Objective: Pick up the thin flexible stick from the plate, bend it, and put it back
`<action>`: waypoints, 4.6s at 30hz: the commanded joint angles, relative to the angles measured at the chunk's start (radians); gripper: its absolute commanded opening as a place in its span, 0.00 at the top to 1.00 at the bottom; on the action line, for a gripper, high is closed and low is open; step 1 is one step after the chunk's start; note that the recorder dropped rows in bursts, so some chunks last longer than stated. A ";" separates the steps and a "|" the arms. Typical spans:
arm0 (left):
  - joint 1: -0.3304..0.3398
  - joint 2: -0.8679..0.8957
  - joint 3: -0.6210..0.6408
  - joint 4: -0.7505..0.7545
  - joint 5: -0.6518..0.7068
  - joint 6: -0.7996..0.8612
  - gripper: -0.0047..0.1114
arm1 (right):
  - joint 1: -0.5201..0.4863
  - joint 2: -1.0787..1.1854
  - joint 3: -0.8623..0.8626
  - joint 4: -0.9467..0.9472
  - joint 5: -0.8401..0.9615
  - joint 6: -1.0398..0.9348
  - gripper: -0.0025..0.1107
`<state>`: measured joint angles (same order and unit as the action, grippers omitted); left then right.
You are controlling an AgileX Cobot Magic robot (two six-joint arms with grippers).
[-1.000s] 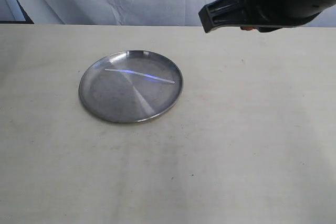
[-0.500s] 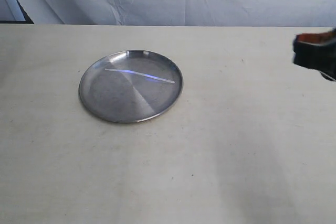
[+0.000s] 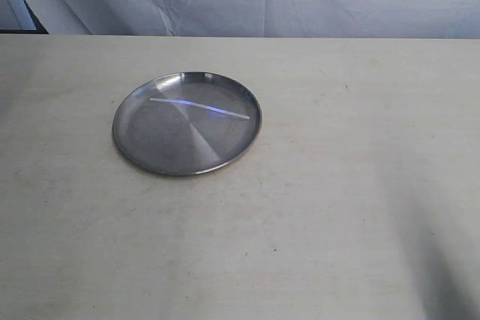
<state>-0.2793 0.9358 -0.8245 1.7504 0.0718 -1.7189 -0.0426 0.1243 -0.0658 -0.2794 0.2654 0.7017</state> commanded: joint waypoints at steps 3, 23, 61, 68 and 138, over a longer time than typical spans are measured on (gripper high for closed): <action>0.001 -0.006 0.004 -0.006 0.002 -0.002 0.96 | -0.034 -0.094 0.066 0.068 0.076 0.005 0.98; 0.001 -0.006 0.004 -0.006 0.002 -0.002 0.96 | -0.034 -0.096 0.066 0.068 0.068 0.005 0.98; 0.388 -0.672 0.758 -1.016 -0.313 -0.369 0.96 | -0.036 -0.096 0.066 0.072 0.068 0.005 0.98; 0.388 -0.759 0.824 -1.113 -0.289 -0.328 0.96 | -0.036 -0.096 0.066 0.072 0.068 0.005 0.98; 0.440 -0.855 0.824 -1.619 -0.206 1.427 0.96 | -0.036 -0.096 0.066 0.072 0.068 0.005 0.98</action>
<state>0.1581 0.0869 -0.0035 0.1298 -0.1333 -0.2939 -0.0747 0.0348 -0.0022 -0.2004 0.3413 0.7143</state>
